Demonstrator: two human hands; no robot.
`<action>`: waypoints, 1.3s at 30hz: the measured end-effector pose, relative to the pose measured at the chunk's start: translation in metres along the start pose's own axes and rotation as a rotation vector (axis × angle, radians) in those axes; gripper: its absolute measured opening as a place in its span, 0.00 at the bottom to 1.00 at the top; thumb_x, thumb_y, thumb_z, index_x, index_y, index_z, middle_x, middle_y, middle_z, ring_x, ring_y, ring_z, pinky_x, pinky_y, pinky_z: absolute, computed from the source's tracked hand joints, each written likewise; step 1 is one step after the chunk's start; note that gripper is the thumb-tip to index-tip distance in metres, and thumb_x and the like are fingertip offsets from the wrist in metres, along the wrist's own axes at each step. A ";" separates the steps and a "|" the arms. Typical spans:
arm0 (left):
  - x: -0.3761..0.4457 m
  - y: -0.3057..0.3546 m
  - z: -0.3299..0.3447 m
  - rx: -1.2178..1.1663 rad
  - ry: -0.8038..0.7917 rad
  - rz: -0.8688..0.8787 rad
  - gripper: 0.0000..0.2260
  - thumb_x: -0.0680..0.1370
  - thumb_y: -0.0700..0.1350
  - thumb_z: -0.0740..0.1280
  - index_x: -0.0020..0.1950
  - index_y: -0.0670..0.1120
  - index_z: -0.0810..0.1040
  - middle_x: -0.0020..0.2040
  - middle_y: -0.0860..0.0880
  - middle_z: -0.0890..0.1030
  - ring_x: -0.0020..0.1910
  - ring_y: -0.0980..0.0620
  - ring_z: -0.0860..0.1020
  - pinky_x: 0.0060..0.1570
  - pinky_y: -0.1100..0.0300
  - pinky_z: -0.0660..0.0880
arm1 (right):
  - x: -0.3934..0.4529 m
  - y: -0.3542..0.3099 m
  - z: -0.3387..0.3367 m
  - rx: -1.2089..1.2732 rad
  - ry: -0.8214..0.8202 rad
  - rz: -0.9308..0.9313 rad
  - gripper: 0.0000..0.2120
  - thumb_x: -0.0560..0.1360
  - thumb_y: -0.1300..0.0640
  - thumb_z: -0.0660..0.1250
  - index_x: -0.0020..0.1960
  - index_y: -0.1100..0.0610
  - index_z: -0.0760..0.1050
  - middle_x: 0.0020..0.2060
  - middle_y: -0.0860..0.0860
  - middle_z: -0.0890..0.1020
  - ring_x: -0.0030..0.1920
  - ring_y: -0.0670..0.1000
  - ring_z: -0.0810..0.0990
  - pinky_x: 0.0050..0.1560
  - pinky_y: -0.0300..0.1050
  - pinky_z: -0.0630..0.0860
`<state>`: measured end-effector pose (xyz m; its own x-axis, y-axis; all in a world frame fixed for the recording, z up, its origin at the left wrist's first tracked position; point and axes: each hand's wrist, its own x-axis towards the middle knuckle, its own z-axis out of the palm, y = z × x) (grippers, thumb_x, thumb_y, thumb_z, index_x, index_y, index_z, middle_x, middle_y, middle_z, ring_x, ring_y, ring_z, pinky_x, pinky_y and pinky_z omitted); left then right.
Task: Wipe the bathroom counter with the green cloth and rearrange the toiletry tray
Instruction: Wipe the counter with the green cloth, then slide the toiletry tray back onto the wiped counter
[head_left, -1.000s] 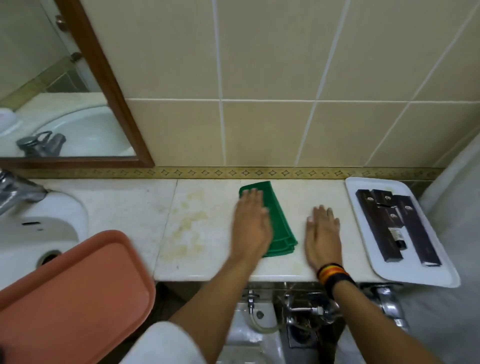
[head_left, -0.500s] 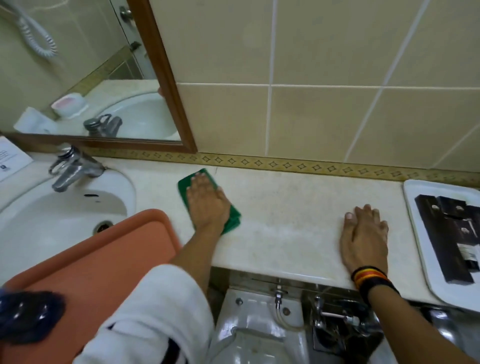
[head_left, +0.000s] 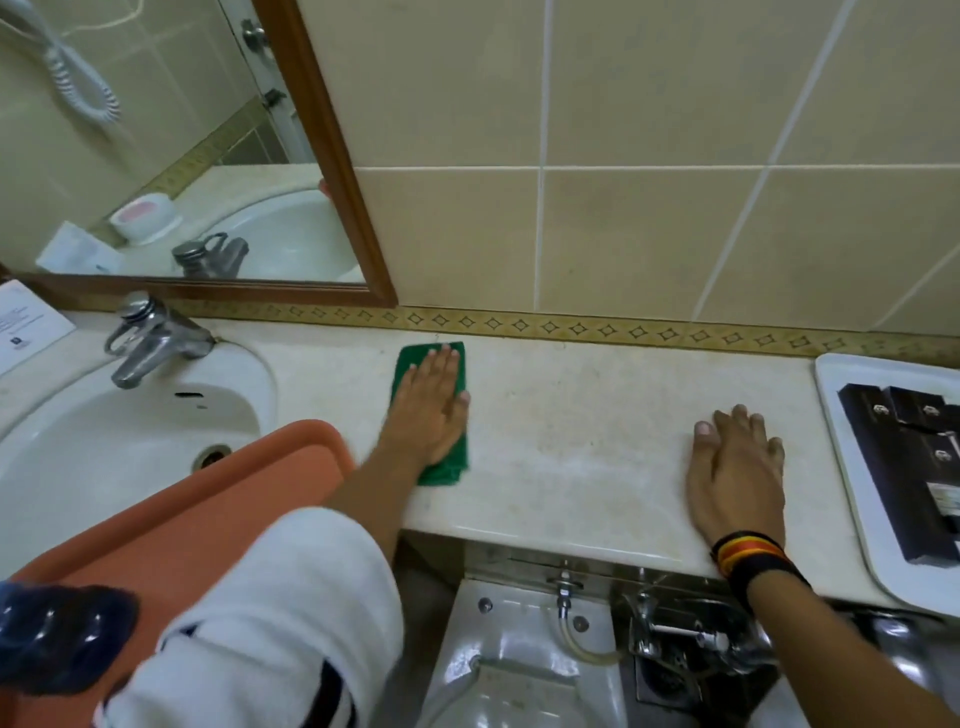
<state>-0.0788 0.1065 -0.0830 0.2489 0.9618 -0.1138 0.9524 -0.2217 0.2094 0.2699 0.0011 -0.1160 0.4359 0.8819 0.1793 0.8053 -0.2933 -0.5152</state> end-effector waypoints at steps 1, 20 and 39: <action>0.009 -0.013 -0.005 0.014 -0.014 0.076 0.29 0.86 0.55 0.46 0.84 0.46 0.42 0.85 0.48 0.43 0.84 0.49 0.42 0.82 0.47 0.45 | 0.001 0.000 0.002 -0.003 0.004 -0.005 0.33 0.83 0.40 0.43 0.75 0.61 0.68 0.78 0.59 0.65 0.80 0.58 0.58 0.80 0.55 0.48; -0.059 0.186 -0.028 -0.188 0.112 0.226 0.28 0.87 0.54 0.48 0.84 0.46 0.47 0.85 0.48 0.48 0.84 0.51 0.48 0.82 0.55 0.47 | -0.085 0.076 -0.137 1.081 0.591 1.127 0.16 0.70 0.60 0.76 0.54 0.68 0.80 0.48 0.60 0.84 0.47 0.58 0.83 0.52 0.54 0.82; -0.010 0.252 -0.003 -0.566 -0.073 -0.277 0.24 0.84 0.54 0.54 0.68 0.38 0.75 0.68 0.38 0.78 0.67 0.38 0.75 0.67 0.46 0.72 | -0.029 0.078 -0.166 0.628 0.037 0.745 0.14 0.68 0.67 0.76 0.53 0.63 0.85 0.48 0.60 0.86 0.50 0.62 0.85 0.60 0.57 0.80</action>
<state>0.1584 0.0414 -0.0264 0.0368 0.9535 -0.2992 0.7475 0.1725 0.6415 0.3872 -0.1087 -0.0219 0.7676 0.5353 -0.3526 -0.0375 -0.5116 -0.8584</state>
